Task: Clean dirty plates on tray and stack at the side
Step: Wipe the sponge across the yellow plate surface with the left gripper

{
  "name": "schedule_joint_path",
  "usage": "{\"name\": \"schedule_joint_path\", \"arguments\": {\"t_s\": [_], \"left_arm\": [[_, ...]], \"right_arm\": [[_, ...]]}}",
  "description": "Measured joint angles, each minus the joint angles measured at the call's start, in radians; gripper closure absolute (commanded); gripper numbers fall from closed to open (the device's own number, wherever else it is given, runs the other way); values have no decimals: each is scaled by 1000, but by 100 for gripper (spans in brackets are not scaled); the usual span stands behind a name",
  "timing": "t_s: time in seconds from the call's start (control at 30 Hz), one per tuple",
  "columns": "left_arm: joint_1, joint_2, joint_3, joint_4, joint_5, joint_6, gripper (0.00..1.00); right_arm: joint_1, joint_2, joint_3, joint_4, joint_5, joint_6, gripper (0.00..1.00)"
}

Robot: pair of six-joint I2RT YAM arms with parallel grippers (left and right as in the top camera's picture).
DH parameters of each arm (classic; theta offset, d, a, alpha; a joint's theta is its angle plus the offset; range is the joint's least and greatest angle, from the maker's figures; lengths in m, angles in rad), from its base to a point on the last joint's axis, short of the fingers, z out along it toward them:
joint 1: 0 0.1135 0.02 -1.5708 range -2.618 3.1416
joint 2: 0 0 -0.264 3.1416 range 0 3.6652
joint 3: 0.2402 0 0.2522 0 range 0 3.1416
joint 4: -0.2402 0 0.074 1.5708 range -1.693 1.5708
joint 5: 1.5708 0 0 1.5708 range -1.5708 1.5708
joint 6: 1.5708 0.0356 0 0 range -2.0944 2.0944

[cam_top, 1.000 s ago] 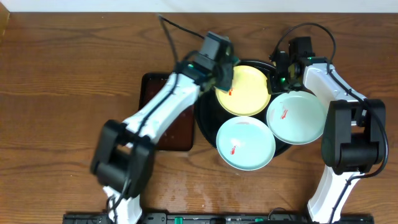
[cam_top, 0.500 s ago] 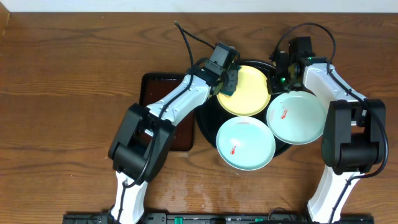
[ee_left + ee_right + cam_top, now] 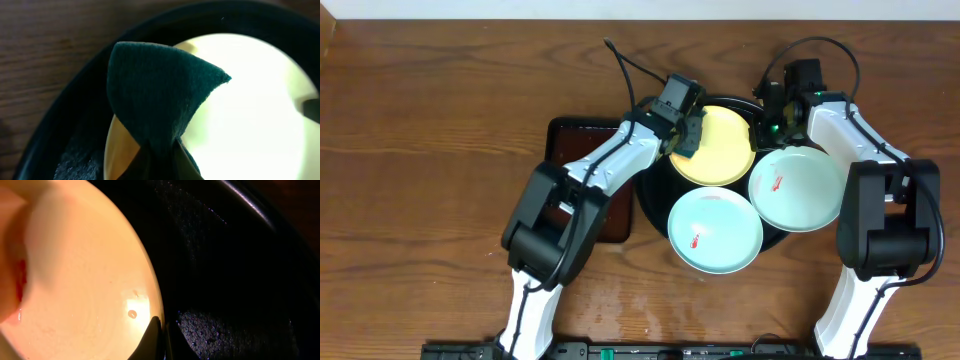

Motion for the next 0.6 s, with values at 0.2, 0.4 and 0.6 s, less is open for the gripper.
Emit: {"name": "schedule_joint_path", "arguments": {"t_s": [0.2, 0.4, 0.6], "left_arm": [[-5, 24, 4, 16, 0, -5, 92], [-6, 39, 16, 15, 0, -22, 92], [-6, 40, 17, 10, 5, -24, 92]], "right_arm": [[0, 0, -8, 13, -1, 0, 99], [0, 0, -24, 34, 1, 0, 99], [0, 0, -25, 37, 2, 0, 99]]}}
